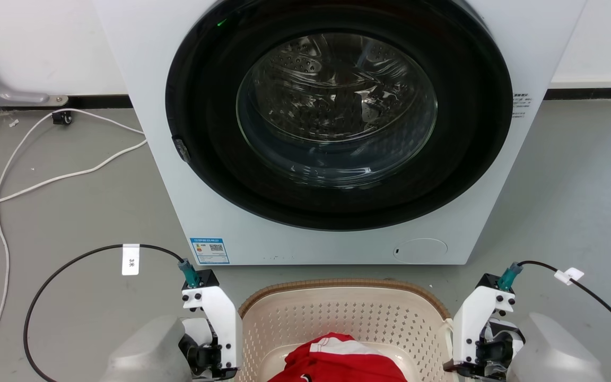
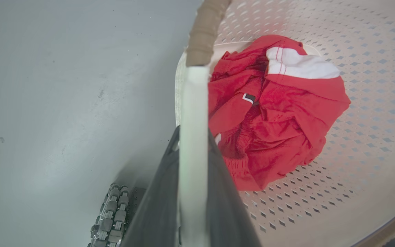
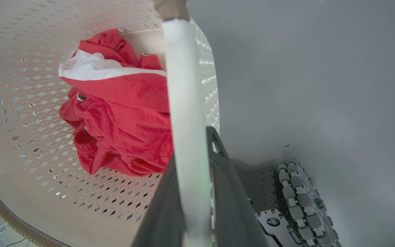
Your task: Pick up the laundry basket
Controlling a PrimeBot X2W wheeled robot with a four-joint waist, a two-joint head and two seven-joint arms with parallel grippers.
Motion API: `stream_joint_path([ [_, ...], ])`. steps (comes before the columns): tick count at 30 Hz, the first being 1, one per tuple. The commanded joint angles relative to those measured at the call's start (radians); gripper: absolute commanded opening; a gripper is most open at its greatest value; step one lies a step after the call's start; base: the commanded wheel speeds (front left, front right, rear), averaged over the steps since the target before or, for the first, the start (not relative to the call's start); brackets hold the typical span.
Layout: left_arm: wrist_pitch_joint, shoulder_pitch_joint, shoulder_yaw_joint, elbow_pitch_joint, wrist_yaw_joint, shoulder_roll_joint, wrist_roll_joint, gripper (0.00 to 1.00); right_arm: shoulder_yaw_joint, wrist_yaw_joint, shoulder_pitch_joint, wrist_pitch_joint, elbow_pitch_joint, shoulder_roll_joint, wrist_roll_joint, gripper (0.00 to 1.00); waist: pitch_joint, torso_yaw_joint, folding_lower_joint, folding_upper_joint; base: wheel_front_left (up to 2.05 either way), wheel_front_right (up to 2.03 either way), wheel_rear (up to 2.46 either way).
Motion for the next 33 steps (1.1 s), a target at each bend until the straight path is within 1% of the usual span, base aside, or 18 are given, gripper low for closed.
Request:
stream_joint_path([
  [1, -0.005, -0.007, 0.0, -0.014, -0.011, -0.021, -0.009, 0.0, -0.005, 0.005, 0.004, 0.0, -0.009, 0.022, 0.016, 0.0, 0.0, 0.0, 0.0, -0.0001, 0.0, 0.0, 0.0],
  [33, -0.018, 0.003, -0.01, -0.021, -0.011, -0.022, -0.021, 0.0, -0.006, 0.005, 0.009, -0.001, -0.009, 0.022, 0.015, 0.0, -0.001, -0.001, 0.0, -0.0001, 0.0, 0.0, 0.0],
])
